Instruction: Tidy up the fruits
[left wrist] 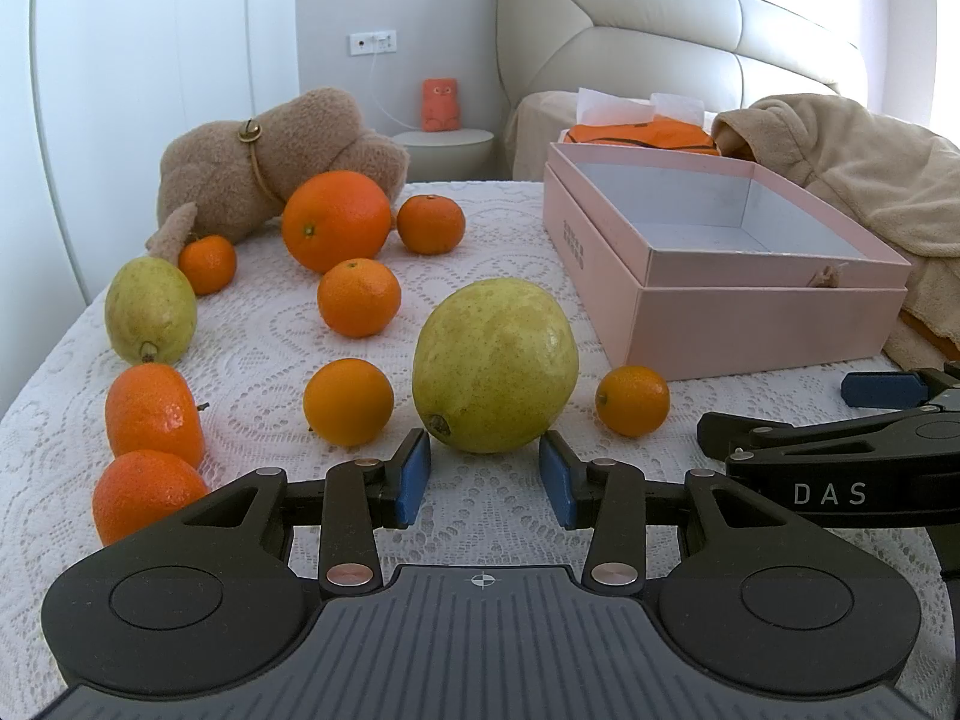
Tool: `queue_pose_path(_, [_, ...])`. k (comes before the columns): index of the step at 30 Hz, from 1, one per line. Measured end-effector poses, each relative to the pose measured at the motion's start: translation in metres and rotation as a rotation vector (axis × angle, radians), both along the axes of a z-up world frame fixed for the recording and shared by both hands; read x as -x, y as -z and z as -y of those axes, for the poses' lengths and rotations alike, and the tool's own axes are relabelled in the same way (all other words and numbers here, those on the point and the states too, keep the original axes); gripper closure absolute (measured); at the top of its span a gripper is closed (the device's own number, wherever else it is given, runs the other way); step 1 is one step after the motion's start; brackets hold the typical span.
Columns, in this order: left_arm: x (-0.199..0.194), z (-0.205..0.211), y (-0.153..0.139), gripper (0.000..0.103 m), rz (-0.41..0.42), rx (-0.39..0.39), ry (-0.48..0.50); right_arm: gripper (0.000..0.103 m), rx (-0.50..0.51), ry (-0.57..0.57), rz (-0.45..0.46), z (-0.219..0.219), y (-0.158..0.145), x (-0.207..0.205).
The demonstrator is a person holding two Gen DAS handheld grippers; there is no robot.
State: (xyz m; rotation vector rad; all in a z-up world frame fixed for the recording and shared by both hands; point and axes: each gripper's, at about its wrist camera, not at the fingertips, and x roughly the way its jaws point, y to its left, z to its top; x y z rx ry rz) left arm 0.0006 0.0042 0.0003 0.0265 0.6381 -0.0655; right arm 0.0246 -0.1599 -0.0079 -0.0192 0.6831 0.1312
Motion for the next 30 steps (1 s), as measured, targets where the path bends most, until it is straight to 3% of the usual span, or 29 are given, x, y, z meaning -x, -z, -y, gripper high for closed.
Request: queue_pose_path(30, [0.0000, 0.0005, 0.0001, 0.057, 0.001, -0.015, 0.000, 0.000, 0.000, 0.000, 0.000, 0.0008, -0.0002, 0.0000])
